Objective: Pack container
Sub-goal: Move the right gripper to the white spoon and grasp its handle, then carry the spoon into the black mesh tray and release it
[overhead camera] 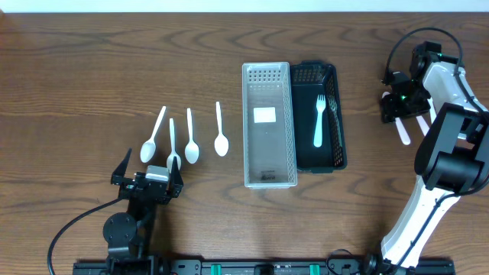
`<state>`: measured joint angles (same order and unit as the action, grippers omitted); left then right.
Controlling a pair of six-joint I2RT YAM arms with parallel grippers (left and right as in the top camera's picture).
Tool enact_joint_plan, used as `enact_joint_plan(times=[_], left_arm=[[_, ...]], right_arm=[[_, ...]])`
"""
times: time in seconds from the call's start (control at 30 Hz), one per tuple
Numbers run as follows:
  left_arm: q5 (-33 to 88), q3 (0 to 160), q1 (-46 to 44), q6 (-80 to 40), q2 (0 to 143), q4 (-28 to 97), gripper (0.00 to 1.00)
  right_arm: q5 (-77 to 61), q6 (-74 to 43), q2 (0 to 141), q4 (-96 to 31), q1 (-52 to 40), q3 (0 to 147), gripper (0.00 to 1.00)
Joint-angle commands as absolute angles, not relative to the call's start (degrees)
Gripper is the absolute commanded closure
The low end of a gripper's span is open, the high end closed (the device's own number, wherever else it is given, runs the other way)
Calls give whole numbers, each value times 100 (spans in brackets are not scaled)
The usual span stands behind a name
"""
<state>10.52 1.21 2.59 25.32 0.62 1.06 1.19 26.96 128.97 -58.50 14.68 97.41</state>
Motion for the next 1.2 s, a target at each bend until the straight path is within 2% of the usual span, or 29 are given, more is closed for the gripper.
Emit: enact_joint_plan(times=[0.0, 0.03, 0.13, 0.27, 0.5, 0.9, 1.17], left_arm=[[1138, 23, 294, 2480, 34, 294, 2], [1138, 23, 294, 2480, 34, 294, 2], [1138, 23, 294, 2480, 34, 294, 2], [1138, 23, 294, 2480, 34, 294, 2], [1138, 23, 294, 2480, 34, 294, 2], [1138, 23, 294, 2480, 34, 294, 2], [1138, 23, 294, 2480, 34, 294, 2]], right_arm=[[-110, 2617, 13192, -5848, 1461, 9679, 59], [-113, 2615, 13192, -5848, 1461, 9679, 65], [-110, 2456, 13192, -5830, 1461, 9682, 89], [-110, 2163, 13192, -5889, 1459, 9741, 98], [-117, 1610, 13190, -6744, 1382, 10707, 99], [-875, 473, 13190, -9590, 370, 14433, 99], [-1441, -244, 13107, -9725, -646, 14720, 99]])
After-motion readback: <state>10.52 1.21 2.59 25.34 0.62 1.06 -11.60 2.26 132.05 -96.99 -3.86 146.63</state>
